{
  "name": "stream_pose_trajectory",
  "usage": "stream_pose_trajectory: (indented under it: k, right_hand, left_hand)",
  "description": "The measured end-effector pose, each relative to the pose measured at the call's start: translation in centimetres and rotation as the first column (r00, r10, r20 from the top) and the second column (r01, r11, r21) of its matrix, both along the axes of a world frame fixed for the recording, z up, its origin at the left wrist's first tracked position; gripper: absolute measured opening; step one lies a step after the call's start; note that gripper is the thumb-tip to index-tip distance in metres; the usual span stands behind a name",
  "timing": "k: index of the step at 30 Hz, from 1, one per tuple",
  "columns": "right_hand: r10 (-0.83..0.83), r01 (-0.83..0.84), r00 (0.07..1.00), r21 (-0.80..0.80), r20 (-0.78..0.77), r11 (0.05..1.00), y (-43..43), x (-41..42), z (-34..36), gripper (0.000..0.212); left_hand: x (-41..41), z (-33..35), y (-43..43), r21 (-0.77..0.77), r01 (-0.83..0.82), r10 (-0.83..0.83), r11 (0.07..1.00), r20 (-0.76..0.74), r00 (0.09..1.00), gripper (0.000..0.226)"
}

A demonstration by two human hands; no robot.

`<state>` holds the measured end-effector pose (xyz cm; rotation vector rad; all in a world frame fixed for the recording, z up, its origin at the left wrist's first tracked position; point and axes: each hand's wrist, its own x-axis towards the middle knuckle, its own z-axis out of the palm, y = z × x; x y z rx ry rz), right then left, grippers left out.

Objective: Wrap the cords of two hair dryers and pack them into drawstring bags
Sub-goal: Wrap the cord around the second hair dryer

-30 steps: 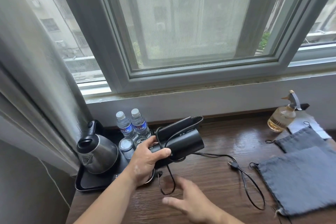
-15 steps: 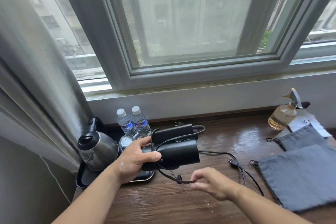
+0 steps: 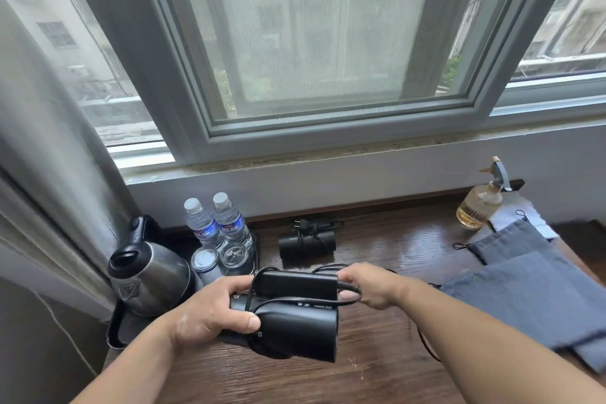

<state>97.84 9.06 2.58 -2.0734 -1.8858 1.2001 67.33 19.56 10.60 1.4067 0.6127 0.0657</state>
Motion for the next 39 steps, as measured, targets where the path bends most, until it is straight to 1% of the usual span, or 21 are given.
stream_pose_trajectory:
  k: [1,3,6,10,12,15,20,22,24,26,27,29,31,34,35,39]
  right_hand:
    - [0.013,-0.014,1.0,0.01,0.006,1.0,0.4,0.1,0.2,0.018]
    - [0.045,-0.045,0.999,0.011,0.028,0.999,1.1,0.3,1.4,0.013]
    - [0.074,-0.075,0.995,0.016,0.069,0.997,2.0,0.5,3.0,0.014]
    - [0.113,-0.124,0.981,0.059,0.155,0.991,3.4,0.3,4.5,0.013]
    - [0.104,-0.117,0.98,0.074,0.168,0.99,4.0,0.2,5.2,0.017]
    - [0.1,-0.116,0.978,0.08,0.184,0.99,4.6,0.0,6.3,0.025]
    - [0.095,-0.128,0.965,0.123,0.244,0.984,5.5,-1.6,8.0,0.026]
    - [0.07,-0.131,0.945,0.172,0.318,0.976,5.6,-2.2,8.6,0.03]
    - [0.016,-0.094,0.941,0.214,0.338,0.972,5.7,-2.8,9.2,0.039]
    - [-0.051,-0.019,0.956,0.235,0.288,0.972,5.7,-3.2,9.8,0.045]
    - [-0.084,0.023,0.966,0.243,0.245,0.97,5.6,-3.4,10.2,0.044]
    - [-0.134,0.097,0.981,0.247,0.141,0.964,5.1,-3.9,10.6,0.037]
    - [-0.158,0.139,0.986,0.239,0.059,0.961,4.3,-4.5,10.7,0.029]
    - [-0.185,0.189,0.982,0.254,-0.039,0.949,2.9,-5.8,10.9,0.023]
    - [-0.203,0.22,0.975,0.257,-0.091,0.941,2.5,-6.2,10.9,0.022]
    - [-0.268,0.363,0.901,0.255,-0.342,0.896,0.3,-8.0,10.5,0.017]
  left_hand:
    - [-0.1,0.0,-0.1,0.009,0.019,-0.019,1.0,-0.017,1.0,0.063]
    - [-0.2,0.0,-0.3,0.001,0.03,-0.029,1.0,-0.048,0.998,0.061]
    - [-0.2,0.1,-0.6,-0.018,0.03,-0.032,0.999,-0.091,0.995,0.054]
    - [-0.1,-0.4,-0.8,0.003,-0.001,0.002,1.0,-0.161,0.987,0.051]
    - [0.0,-0.6,-0.9,0.005,-0.005,0.006,1.0,-0.187,0.982,0.048]
    - [0.2,-0.8,-1.0,0.072,0.007,0.01,0.997,-0.231,0.973,0.041]
    - [0.8,-1.6,-1.5,0.15,0.008,0.035,0.989,-0.276,0.96,0.035]
    - [0.9,-2.2,-1.7,0.161,-0.022,0.069,0.987,-0.291,0.954,0.035]
    - [0.8,-2.9,-1.8,0.182,-0.068,0.121,0.981,-0.294,0.948,0.036]
    - [0.6,-3.7,-1.7,0.205,-0.121,0.178,0.971,-0.288,0.941,0.036]
    - [0.5,-3.9,-1.7,0.227,-0.153,0.216,0.962,-0.288,0.933,0.036]
    - [0.3,-4.4,-1.7,0.236,-0.237,0.3,0.942,-0.28,0.912,0.034]
    - [0.0,-4.7,-1.6,0.212,-0.322,0.371,0.923,-0.264,0.89,0.037]
    - [-0.2,-5.1,-1.5,0.222,-0.378,0.426,0.899,-0.245,0.871,0.049]
    - [-0.2,-5.3,-1.4,0.225,-0.402,0.45,0.888,-0.238,0.861,0.049]
    - [0.2,-5.7,-1.3,0.178,-0.531,0.559,0.828,-0.193,0.806,0.031]
